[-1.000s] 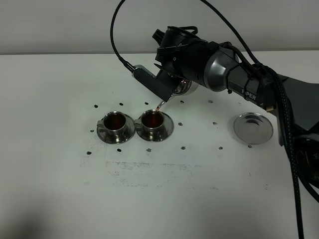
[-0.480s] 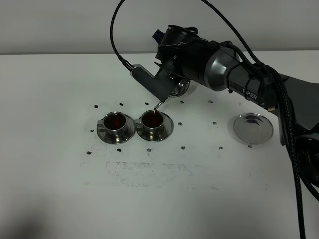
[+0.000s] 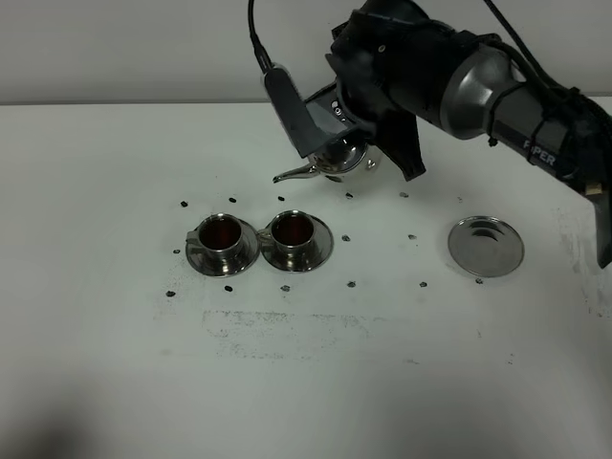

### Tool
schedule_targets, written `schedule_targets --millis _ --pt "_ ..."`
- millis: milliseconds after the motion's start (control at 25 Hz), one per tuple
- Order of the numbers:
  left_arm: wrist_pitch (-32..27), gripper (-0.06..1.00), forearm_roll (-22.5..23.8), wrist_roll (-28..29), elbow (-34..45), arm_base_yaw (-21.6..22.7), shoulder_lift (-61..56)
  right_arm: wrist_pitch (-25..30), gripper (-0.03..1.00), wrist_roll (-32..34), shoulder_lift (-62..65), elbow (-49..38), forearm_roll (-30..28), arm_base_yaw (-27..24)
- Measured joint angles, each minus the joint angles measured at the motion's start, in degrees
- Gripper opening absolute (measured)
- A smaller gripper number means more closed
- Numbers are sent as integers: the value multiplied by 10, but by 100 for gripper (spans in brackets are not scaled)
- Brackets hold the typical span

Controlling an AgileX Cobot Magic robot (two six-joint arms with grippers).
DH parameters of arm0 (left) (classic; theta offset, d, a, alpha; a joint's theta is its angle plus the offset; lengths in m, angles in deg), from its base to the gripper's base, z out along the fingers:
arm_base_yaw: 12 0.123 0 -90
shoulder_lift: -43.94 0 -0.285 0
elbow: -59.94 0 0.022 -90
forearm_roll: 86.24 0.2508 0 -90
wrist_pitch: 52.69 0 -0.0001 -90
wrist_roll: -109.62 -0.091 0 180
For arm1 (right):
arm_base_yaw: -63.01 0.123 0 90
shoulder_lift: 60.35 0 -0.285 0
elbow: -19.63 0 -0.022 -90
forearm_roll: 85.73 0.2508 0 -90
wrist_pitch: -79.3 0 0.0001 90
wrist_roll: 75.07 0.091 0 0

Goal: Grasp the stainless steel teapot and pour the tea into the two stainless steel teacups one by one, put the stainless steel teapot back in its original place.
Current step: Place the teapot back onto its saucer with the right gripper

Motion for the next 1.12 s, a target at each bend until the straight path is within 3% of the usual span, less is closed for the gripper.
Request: schedule_targets --millis 80,360,640,920,1120 --pt "0 29 0 0 0 0 0 11 21 51 11 0 34 -9" --pt "0 29 0 0 0 0 0 38 21 336 36 -12 136 -56" --pt "0 29 0 0 0 0 0 -55 21 442 104 -170 203 -77" --pt "0 29 0 0 0 0 0 -107 21 525 113 -253 230 -78" --pt "0 29 0 0 0 0 0 -139 21 543 106 -280 232 -79"
